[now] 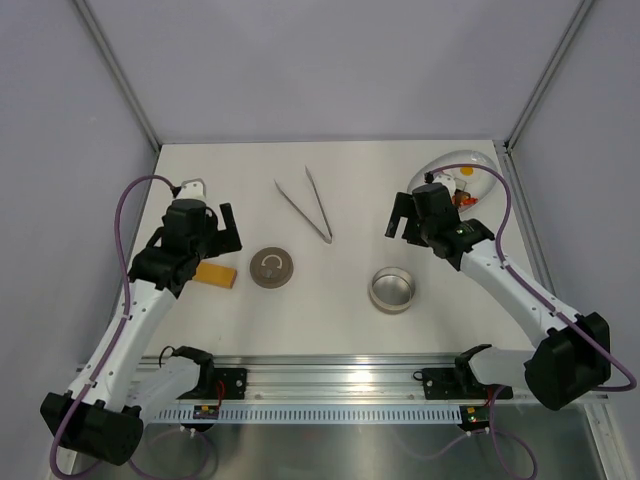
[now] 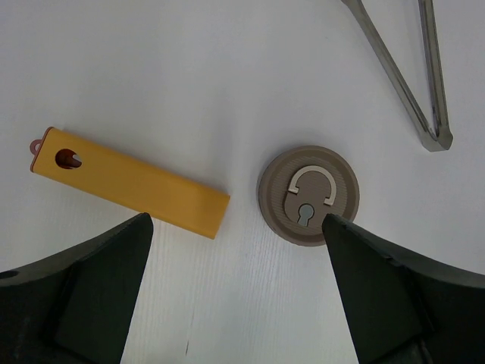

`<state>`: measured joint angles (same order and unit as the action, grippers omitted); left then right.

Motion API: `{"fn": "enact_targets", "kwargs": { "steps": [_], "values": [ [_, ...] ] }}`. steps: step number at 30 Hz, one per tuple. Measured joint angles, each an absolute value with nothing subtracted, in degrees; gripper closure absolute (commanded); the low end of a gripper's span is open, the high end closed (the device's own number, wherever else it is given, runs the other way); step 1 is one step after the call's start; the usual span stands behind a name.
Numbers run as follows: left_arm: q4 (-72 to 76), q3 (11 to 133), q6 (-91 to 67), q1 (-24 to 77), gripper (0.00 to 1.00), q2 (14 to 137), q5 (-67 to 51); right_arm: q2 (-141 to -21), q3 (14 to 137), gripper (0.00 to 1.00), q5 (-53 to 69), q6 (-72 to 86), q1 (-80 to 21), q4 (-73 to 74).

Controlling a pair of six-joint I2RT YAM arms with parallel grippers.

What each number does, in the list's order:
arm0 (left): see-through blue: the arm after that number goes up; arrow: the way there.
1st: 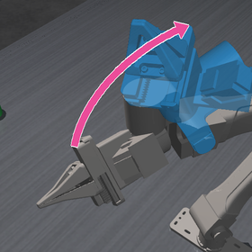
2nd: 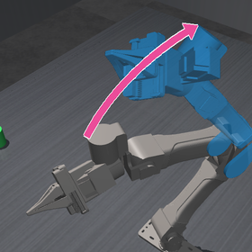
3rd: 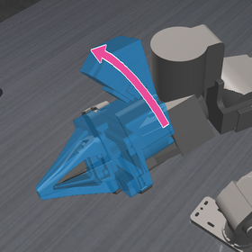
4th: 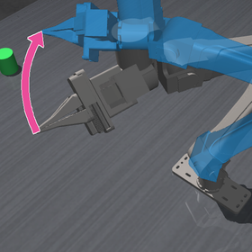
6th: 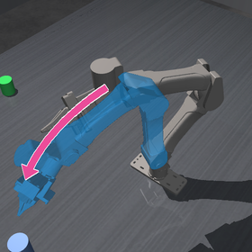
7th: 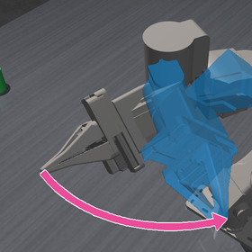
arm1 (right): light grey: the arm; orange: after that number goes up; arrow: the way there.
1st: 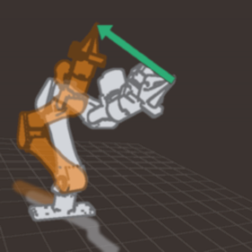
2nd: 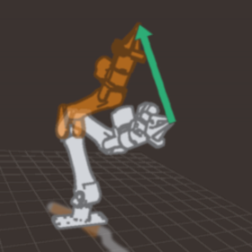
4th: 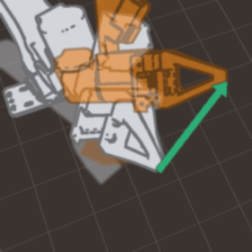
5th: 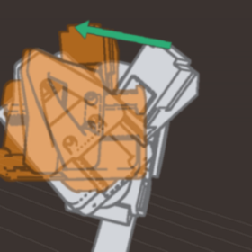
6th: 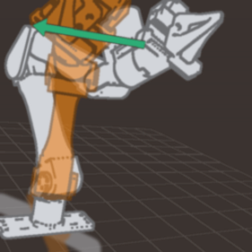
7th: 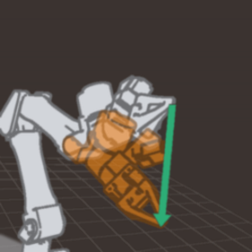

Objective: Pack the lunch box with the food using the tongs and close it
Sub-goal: Pick up the clamp at the center of the board.

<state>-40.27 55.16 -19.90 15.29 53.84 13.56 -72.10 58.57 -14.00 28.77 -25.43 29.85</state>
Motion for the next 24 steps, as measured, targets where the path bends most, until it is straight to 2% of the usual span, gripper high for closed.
{"fn": "enact_targets", "kwargs": {
  "steps": [13, 24],
  "values": [
    [-41.15, 55.16, -20.67, 15.29, 0.01, 54.92, 16.51, -72.55, 57.98, 0.00, -12.58, 27.64, -25.45, 30.04],
    [-41.17, 55.13, -23.18, 15.29, 0.01, 54.81, 20.05, -82.63, 67.22, 0.01, -11.05, 23.05, -30.15, 34.52]
  ]
}}
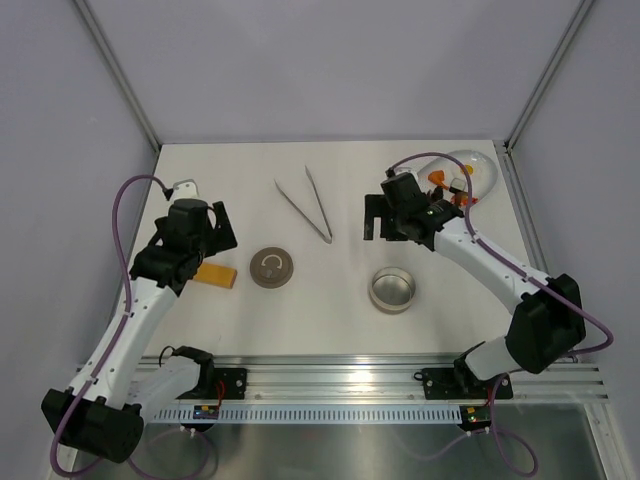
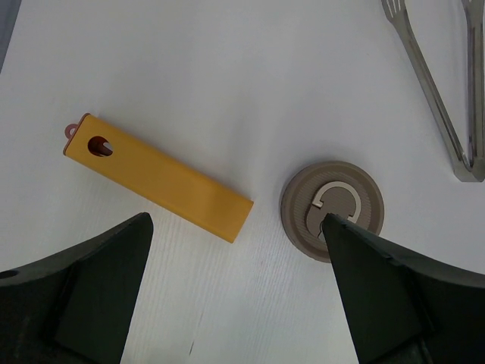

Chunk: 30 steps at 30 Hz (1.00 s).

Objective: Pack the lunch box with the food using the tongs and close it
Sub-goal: Pick up the clamp at the center of the board.

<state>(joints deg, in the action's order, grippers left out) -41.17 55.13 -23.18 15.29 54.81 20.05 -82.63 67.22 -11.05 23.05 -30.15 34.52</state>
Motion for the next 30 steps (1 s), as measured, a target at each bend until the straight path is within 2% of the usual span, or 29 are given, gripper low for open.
{"fn": "enact_targets", "kwargs": {
  "steps": [6, 16, 30],
  "values": [
    [-41.15, 54.68, -24.56, 15.29, 0.01, 53.17, 22.57, -90.45, 75.66, 0.01, -11.18, 19.31, -35.24, 36.45],
    [-41.76, 54.85, -25.93, 15.29, 0.01, 50.09, 22.70, -112.90, 97.69, 0.01, -6.15, 10.17, -38.24, 38.50],
    [-44.56, 55.16, -25.89, 15.29, 0.01, 50.98, 21.45, -129.97, 109.56, 0.01, -2.48, 4.82, -38.26, 37.04]
  ]
}}
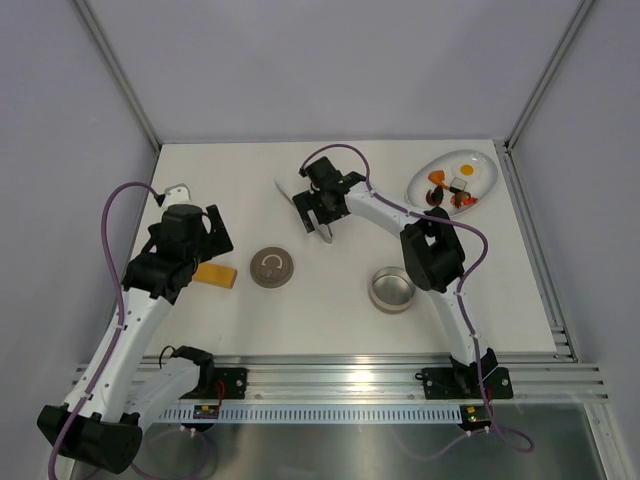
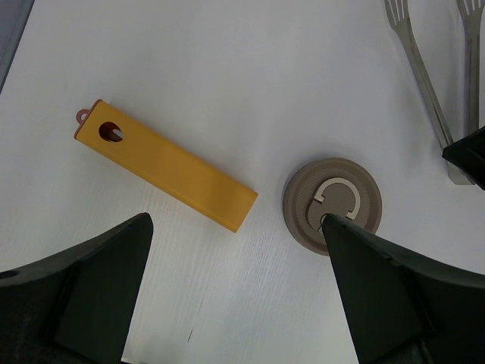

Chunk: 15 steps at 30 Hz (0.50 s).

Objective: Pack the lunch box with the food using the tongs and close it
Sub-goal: Pick up the clamp at the center of the board.

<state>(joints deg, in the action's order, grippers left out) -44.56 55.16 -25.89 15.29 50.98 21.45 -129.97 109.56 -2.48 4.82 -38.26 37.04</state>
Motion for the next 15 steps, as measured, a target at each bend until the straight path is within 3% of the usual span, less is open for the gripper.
{"fn": "enact_targets", "kwargs": {
  "steps": [15],
  "values": [
    [-44.60, 55.13, -25.41, 15.29, 0.01, 50.94, 21.34, -144.86, 126.76, 0.02, -6.59, 4.25, -38.48, 36.60]
  ]
}}
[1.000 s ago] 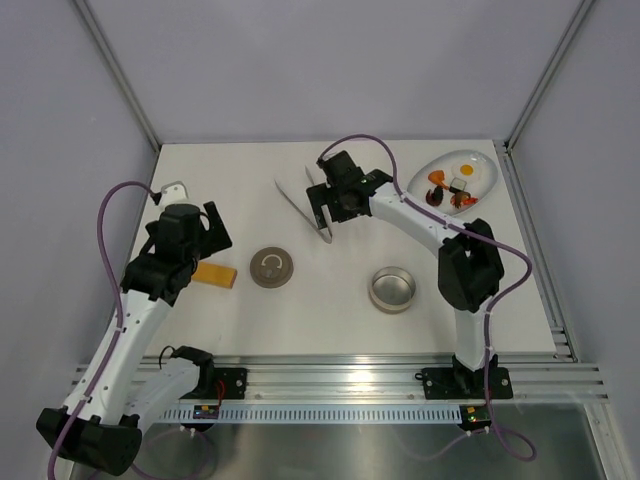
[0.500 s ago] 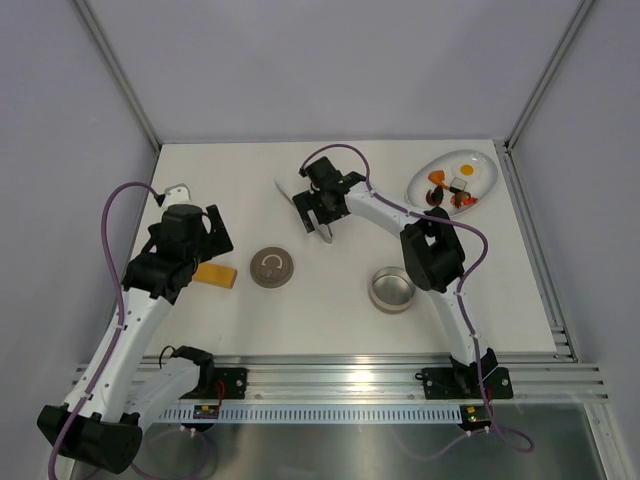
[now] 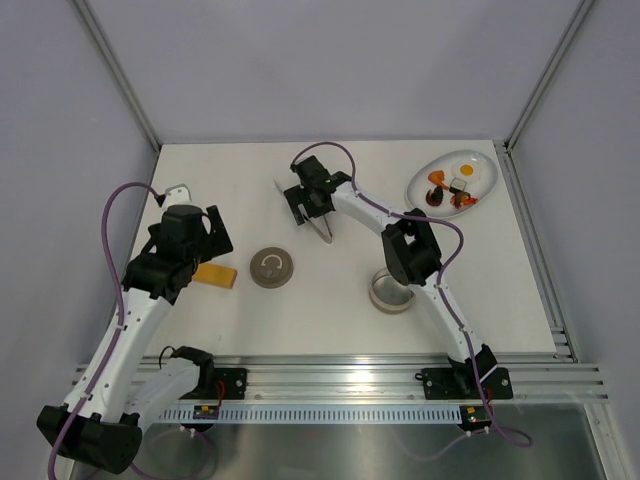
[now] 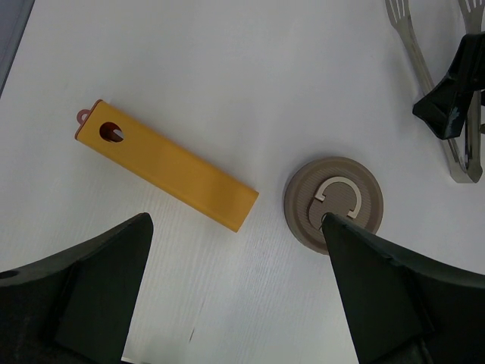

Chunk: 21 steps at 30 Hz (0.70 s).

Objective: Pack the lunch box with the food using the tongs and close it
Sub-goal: Pick up the clamp at the center of the board.

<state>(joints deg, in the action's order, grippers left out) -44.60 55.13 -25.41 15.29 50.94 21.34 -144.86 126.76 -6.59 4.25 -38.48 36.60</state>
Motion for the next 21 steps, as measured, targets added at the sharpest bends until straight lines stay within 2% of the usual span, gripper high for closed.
{"fn": "enact_targets", "kwargs": {
  "steps": [3, 10, 13, 14, 16, 17, 21],
  "values": [
    [-44.62, 54.94, -25.30, 15.29, 0.01, 50.85, 21.30, -146.08, 128.70, 0.05, -7.01, 4.29, -38.54, 36.36],
    [-45.56, 54.70, -24.99, 15.29, 0.01, 50.61, 21.30, -146.87, 129.73, 0.21, -7.88, 4.82, -38.63, 35.51],
    [-45.60, 54.70, -24.91, 15.29, 0.01, 50.61, 21.30, -146.87, 129.54, 0.33, -8.19, 5.13, -38.68, 35.20],
    [-45.60, 54.70, -24.91, 15.29, 0.01, 50.61, 21.30, -146.85, 129.36, 0.42, -8.29, 5.30, -38.70, 34.96],
    [-45.60, 54.70, -24.91, 15.29, 0.01, 50.59, 21.28, -146.82, 128.99, 0.50, -8.45, 5.63, -38.74, 34.11],
    [-45.60, 54.70, -24.91, 15.29, 0.01, 50.59, 21.28, -146.63, 128.68, 0.57, -8.47, 5.78, -38.79, 33.85],
    [-45.60, 54.70, -24.95, 15.29, 0.01, 50.59, 21.26, -145.64, 127.70, 0.66, -8.54, 6.20, -38.81, 35.22]
  ]
}}
